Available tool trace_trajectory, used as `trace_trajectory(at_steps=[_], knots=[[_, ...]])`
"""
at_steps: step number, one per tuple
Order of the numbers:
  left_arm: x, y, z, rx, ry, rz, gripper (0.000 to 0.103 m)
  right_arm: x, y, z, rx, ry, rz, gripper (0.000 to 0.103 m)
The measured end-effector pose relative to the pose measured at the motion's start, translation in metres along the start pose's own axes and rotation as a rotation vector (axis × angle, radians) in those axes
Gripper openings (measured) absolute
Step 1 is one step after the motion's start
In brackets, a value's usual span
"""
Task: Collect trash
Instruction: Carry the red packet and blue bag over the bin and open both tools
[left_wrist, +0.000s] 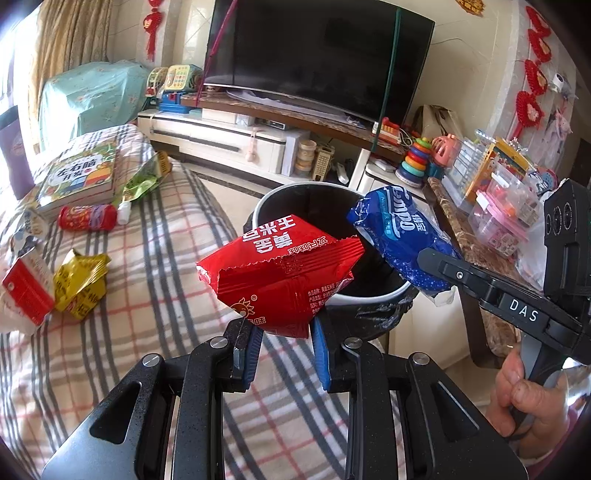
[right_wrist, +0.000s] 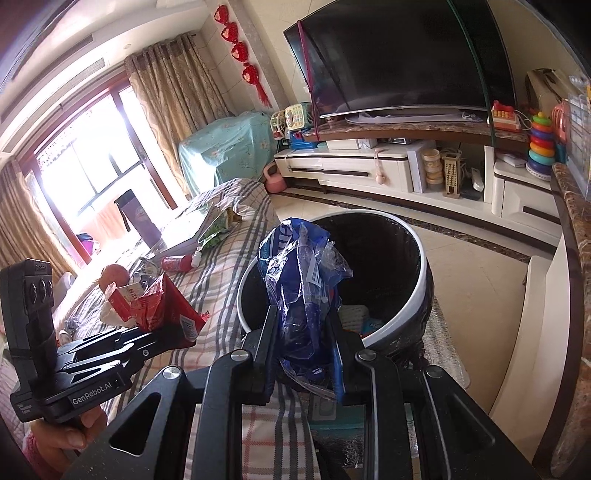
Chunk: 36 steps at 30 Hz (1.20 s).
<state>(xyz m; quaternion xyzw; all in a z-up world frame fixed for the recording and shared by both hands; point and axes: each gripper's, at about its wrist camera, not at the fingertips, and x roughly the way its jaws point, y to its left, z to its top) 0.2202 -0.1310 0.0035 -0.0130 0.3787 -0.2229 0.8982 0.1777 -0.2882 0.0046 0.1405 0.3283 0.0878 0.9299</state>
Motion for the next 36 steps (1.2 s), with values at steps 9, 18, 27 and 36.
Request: trace_trajectory(at_steps=[9, 18, 27, 36], knots=[[0.016, -0.01, 0.015, 0.023, 0.011, -0.009, 0.023, 0.006, -0.009, 0.008, 0.007, 0.007, -0.014, 0.023], [0.032, -0.016, 0.03, 0.047, 0.021, -0.014, 0.023, 0.014, -0.014, 0.019, -0.006, 0.021, -0.025, 0.023], [0.045, -0.022, 0.042, 0.073, 0.03, -0.015, 0.023, 0.022, -0.023, 0.024, -0.005, 0.034, -0.035, 0.024], [0.058, -0.025, 0.047, 0.078, 0.047, -0.008, 0.024, 0.028, -0.031, 0.03, -0.005, 0.042, -0.049, 0.026]])
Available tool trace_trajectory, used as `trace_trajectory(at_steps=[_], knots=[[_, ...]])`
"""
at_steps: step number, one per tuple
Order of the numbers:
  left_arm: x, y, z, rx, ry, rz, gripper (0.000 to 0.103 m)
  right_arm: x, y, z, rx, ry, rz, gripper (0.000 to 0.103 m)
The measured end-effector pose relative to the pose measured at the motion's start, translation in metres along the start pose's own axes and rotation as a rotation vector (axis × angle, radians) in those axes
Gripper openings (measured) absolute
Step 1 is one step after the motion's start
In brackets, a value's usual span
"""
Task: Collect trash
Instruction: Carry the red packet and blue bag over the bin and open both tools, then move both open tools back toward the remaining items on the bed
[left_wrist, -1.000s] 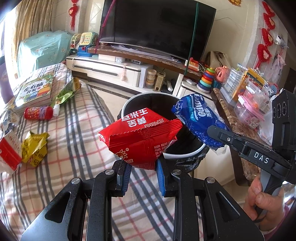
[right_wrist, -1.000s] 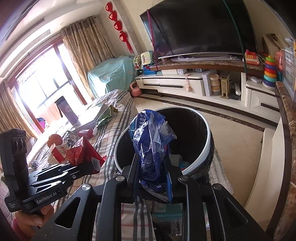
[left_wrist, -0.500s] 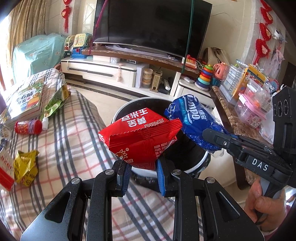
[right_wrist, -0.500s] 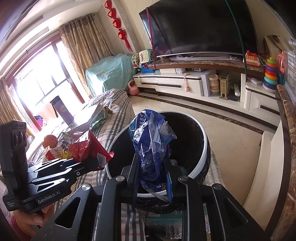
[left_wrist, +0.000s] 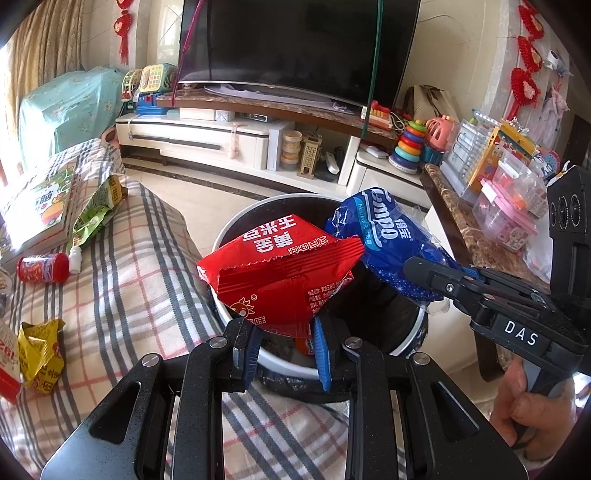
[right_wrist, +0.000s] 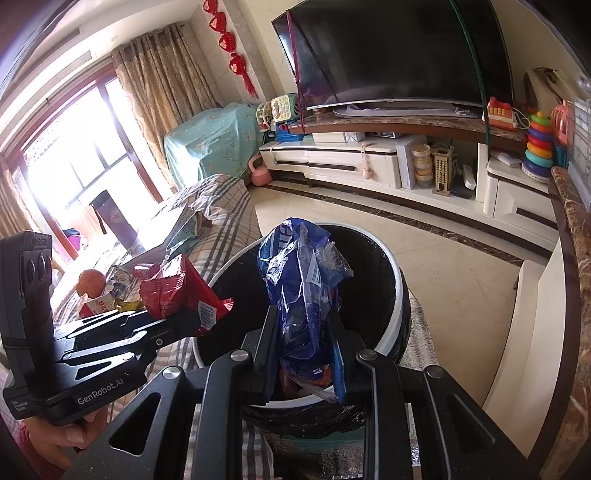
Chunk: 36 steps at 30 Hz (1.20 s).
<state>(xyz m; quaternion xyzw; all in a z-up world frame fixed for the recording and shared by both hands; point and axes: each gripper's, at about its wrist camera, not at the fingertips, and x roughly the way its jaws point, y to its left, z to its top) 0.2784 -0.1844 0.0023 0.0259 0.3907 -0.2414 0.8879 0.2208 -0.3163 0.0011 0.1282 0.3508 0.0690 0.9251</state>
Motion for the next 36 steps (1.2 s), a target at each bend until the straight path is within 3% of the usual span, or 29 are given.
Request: trace_trajectory(at_steps=[3, 7, 14, 27, 36], knots=[[0.004, -0.002, 0.001, 0.004, 0.011, -0.001, 0.029, 0.002, -0.004, 0.003, 0.01, -0.005, -0.003, 0.03], [0.007, -0.001, -0.002, -0.007, 0.016, 0.031, 0.066, 0.004, -0.009, 0.004, 0.028, -0.004, 0.007, 0.048], [-0.001, 0.012, -0.016, -0.052, 0.016, 0.052, 0.068, 0.001, -0.01, 0.0, 0.047, -0.012, 0.015, 0.055], [-0.049, 0.046, -0.066, -0.14, -0.019, 0.111, 0.069, -0.007, 0.037, -0.025, 0.003, -0.033, 0.078, 0.091], [-0.083, 0.084, -0.106, -0.237, -0.033, 0.169, 0.069, 0.003, 0.086, -0.048, -0.071, 0.017, 0.138, 0.092]])
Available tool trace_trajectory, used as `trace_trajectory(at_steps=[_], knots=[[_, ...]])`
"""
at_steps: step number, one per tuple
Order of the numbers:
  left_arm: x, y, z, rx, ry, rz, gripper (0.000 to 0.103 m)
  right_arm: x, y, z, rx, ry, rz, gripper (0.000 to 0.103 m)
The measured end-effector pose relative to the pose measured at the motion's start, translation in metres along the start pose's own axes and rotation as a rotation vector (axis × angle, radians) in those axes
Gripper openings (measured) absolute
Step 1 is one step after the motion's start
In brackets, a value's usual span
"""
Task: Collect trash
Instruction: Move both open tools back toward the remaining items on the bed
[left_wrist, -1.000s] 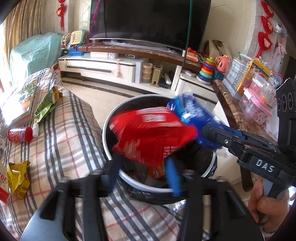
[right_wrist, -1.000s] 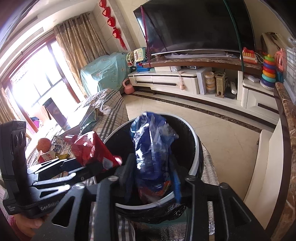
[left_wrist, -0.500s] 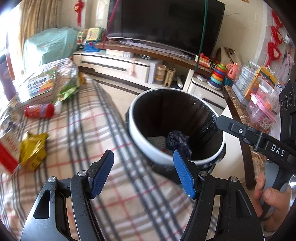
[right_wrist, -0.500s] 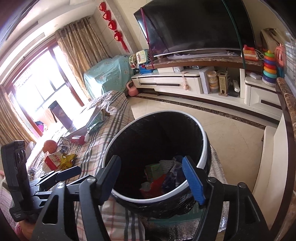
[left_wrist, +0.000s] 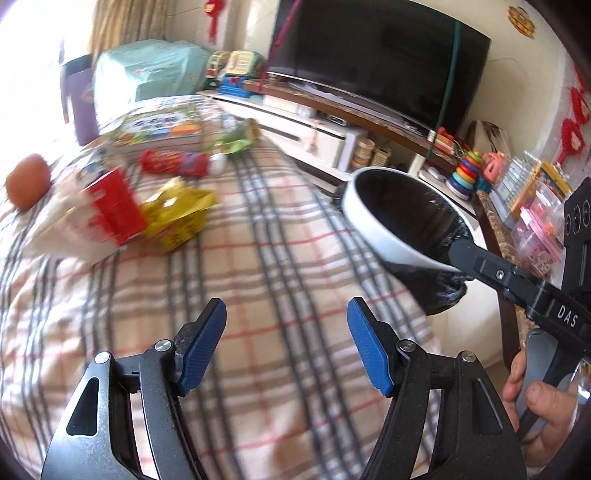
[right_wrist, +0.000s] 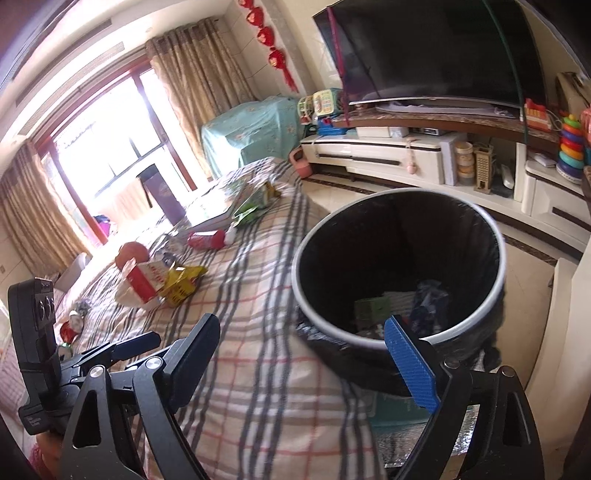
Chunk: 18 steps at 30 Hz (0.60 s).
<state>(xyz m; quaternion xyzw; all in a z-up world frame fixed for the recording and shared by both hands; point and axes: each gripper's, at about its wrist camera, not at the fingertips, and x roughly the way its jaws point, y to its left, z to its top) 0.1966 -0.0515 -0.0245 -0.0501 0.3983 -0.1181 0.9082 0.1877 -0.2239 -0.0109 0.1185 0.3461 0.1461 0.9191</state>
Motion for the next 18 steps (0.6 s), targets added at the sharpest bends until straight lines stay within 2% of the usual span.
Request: trace_trajectory(at_steps=[9, 18], knots=[[-0.017, 0.052, -0.02, -0.088, -0.001, 0.055, 0.069, 0.023, 0.04, -0.013, -0.058, 0.063, 0.037, 0.092], [-0.023, 0.086, -0.03, -0.145, 0.001, 0.087, 0.069, 0.045, 0.07, -0.014, -0.099, 0.089, 0.059, 0.092]])
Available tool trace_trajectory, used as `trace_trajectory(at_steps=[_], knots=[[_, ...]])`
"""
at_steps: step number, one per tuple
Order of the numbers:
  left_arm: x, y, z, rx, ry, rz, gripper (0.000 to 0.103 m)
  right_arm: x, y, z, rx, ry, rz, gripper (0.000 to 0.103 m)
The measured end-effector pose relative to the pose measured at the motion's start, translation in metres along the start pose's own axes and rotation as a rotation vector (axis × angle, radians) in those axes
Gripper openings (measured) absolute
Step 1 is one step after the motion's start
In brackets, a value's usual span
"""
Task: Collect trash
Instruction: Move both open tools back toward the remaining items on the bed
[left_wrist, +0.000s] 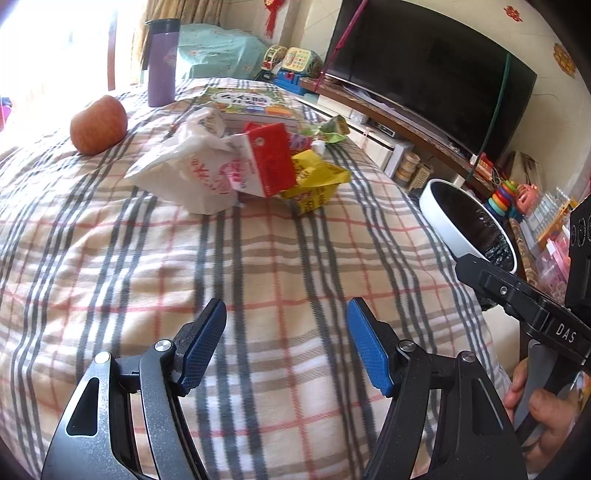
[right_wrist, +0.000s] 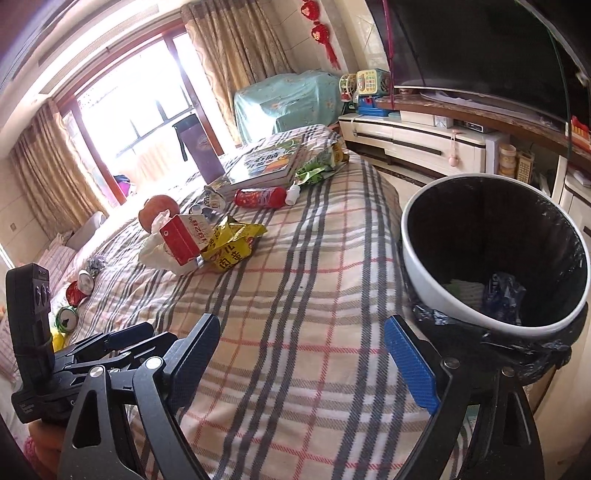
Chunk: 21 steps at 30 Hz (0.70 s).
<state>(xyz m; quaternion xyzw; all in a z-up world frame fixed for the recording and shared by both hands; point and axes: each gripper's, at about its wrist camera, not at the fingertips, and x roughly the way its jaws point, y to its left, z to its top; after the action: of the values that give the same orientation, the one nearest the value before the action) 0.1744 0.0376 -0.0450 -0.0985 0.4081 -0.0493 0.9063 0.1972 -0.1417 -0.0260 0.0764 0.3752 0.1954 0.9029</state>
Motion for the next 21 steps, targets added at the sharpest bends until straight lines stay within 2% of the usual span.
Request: trace_trajectory(at_steps=[10, 21], knots=[[0.002, 0.043, 0.013, -0.071, -0.007, 0.042, 0.069, 0.034, 0.018, 0.009, 0.009, 0.056, 0.05, 0.092], [0.009, 0.077, 0.042, -0.118, -0.03, 0.053, 0.069, 0.06, 0.034, 0.033, 0.022, 0.04, 0.08, 0.091]])
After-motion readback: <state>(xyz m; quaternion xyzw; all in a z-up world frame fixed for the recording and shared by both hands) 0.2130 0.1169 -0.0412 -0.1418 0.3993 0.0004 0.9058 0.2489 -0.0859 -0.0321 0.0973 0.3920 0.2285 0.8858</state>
